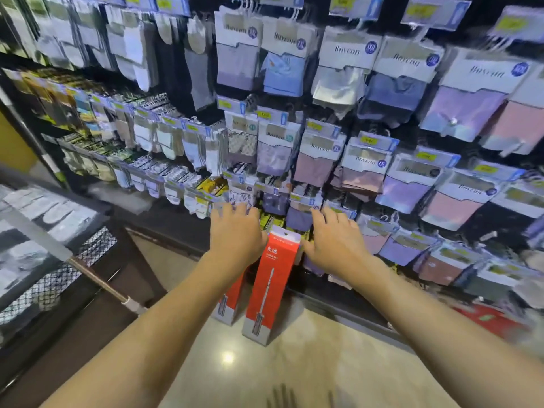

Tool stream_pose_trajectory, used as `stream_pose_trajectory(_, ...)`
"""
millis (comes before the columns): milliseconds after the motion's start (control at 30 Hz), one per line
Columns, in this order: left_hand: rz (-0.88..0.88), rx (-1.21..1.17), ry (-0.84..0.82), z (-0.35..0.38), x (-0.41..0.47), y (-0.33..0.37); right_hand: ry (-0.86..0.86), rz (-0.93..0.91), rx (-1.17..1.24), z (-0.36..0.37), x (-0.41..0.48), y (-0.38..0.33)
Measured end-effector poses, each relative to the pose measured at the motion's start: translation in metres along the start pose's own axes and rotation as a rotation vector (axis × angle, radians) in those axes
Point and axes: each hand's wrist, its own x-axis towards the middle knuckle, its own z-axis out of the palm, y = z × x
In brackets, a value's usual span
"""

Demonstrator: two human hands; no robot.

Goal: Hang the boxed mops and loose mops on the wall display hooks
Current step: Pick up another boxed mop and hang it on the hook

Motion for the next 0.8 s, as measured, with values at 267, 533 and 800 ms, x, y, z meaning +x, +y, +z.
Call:
stream_pose_trajectory(267, 0.077, 0.013, -0.062, 0.031, 0.087, 0.012, -0.084, 0.047, 0.062, 0.03, 0.073, 0.01)
stream_pose_trajectory(533, 0.063, 0.043, -0.166, 0.082, 0.173, 0.021, -0.232, 0.014, 0.126, 0.085, 0.173, 0.027)
stream_pose_trajectory(800, 0.02, 0.057, -0.332, 0.152, 0.247, 0.025, -0.354, 0.012, 0.133, 0.149, 0.242, 0.04)
